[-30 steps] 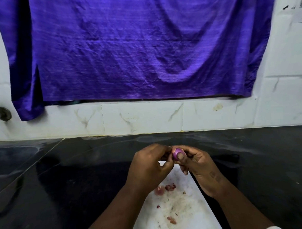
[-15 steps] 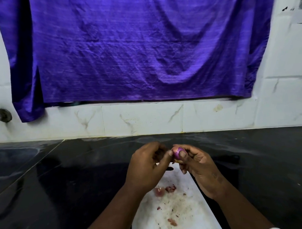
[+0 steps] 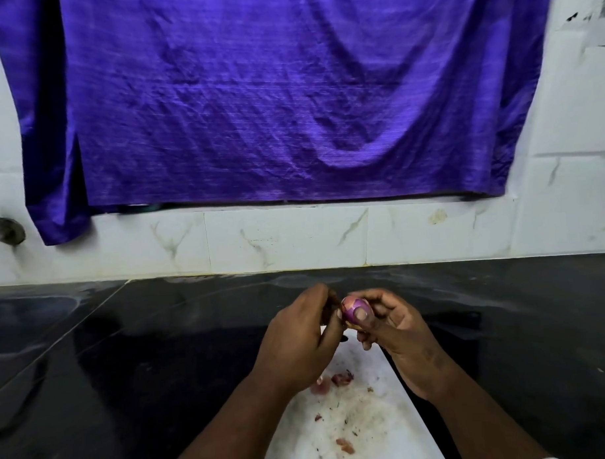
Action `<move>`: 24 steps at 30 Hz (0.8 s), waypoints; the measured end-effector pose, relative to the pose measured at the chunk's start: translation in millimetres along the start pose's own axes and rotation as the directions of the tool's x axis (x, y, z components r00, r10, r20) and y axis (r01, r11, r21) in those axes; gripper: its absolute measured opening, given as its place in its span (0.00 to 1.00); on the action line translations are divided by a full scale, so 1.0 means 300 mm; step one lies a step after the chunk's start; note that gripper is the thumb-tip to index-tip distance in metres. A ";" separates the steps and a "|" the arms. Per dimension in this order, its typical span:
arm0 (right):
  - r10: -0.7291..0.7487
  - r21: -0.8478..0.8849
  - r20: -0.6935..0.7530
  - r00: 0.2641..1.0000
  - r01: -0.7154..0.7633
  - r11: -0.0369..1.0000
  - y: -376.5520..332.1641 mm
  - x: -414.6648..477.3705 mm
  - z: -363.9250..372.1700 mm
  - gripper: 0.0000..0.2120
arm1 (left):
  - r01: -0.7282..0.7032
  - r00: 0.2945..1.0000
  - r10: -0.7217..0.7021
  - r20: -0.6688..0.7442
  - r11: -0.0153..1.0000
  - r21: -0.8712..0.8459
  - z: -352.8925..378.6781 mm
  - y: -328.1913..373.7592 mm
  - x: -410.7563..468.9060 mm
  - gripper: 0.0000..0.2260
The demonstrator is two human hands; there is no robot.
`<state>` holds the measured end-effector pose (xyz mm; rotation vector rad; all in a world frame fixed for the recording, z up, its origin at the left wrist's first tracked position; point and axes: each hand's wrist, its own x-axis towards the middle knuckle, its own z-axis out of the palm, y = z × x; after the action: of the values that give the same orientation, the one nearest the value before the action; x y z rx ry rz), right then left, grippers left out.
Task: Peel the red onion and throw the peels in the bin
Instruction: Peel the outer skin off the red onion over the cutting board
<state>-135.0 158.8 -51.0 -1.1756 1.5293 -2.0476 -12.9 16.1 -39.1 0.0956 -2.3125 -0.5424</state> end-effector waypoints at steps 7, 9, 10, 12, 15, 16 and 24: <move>-0.002 0.007 -0.022 1.000 0.002 1.000 0.006 0.004 -0.001 0.22 | -0.033 0.998 0.032 -0.047 0.999 -0.020 0.003 -0.002 0.000 0.02; -0.004 -0.001 -0.018 1.000 0.004 1.000 0.006 0.005 -0.001 0.22 | -0.038 0.996 0.040 -0.076 0.999 0.030 0.005 -0.005 0.000 0.02; -0.006 -0.003 -0.016 1.000 0.006 1.000 0.006 0.006 -0.001 0.22 | -0.035 0.995 0.038 -0.091 0.998 0.043 0.006 -0.006 0.000 0.02; -0.009 -0.003 -0.013 1.000 0.009 1.000 0.007 0.006 0.000 0.22 | -0.030 0.992 0.037 -0.119 0.998 0.057 0.008 -0.004 0.001 0.03; -0.013 -0.004 -0.011 1.000 0.013 1.000 0.007 0.006 0.000 0.22 | -0.033 0.988 0.044 -0.151 0.997 0.073 0.011 0.000 0.002 0.04; -0.014 -0.005 -0.010 1.000 0.014 1.000 0.006 0.006 0.000 0.22 | -0.031 0.987 0.042 -0.154 0.997 0.069 0.011 0.000 0.002 0.04; -0.007 0.022 -0.006 1.000 0.007 1.000 0.002 -0.001 0.006 0.19 | -0.037 0.983 0.041 -0.179 0.999 0.023 0.004 0.008 0.005 0.05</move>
<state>-133.5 157.8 -51.5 -1.1691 1.5043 -2.0691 -14.6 18.3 -37.9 0.1037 -2.1393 -0.4720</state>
